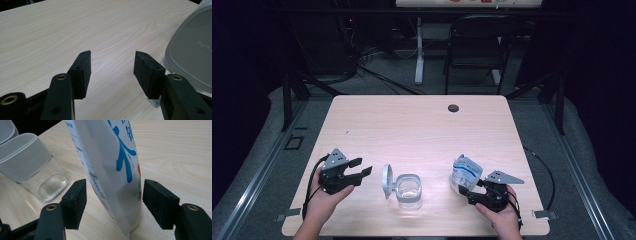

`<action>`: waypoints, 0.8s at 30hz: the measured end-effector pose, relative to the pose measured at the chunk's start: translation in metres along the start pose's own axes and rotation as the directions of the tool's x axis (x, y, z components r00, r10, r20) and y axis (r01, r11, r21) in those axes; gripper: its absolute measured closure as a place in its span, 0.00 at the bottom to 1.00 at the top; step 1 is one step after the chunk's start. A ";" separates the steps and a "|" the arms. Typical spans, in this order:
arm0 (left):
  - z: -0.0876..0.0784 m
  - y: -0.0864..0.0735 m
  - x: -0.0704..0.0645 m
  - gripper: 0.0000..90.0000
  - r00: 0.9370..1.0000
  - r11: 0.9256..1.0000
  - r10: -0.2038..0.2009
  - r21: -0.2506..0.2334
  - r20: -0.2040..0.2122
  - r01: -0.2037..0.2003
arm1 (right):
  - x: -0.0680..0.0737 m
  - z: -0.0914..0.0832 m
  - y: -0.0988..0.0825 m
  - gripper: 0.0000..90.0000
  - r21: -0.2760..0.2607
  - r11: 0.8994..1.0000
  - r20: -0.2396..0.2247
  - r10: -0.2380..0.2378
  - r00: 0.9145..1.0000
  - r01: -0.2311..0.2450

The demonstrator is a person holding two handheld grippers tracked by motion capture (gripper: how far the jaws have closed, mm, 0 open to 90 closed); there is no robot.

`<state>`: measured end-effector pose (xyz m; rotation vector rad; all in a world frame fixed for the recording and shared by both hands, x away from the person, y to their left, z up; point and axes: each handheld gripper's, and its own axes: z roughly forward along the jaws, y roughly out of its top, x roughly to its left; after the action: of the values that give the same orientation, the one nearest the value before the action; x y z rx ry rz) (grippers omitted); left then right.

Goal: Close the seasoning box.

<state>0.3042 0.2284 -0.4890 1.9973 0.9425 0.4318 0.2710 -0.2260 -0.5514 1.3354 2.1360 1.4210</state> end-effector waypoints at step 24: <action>-0.004 -0.003 0.003 0.54 1.000 1.000 -0.007 0.006 -0.020 0.007 | -0.008 0.009 0.000 0.37 0.022 0.998 -0.036 0.061 0.998 -0.060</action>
<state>0.3021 0.2338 -0.4892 1.9982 0.9645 0.4464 0.2809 -0.2266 -0.5576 1.4033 2.1570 1.4605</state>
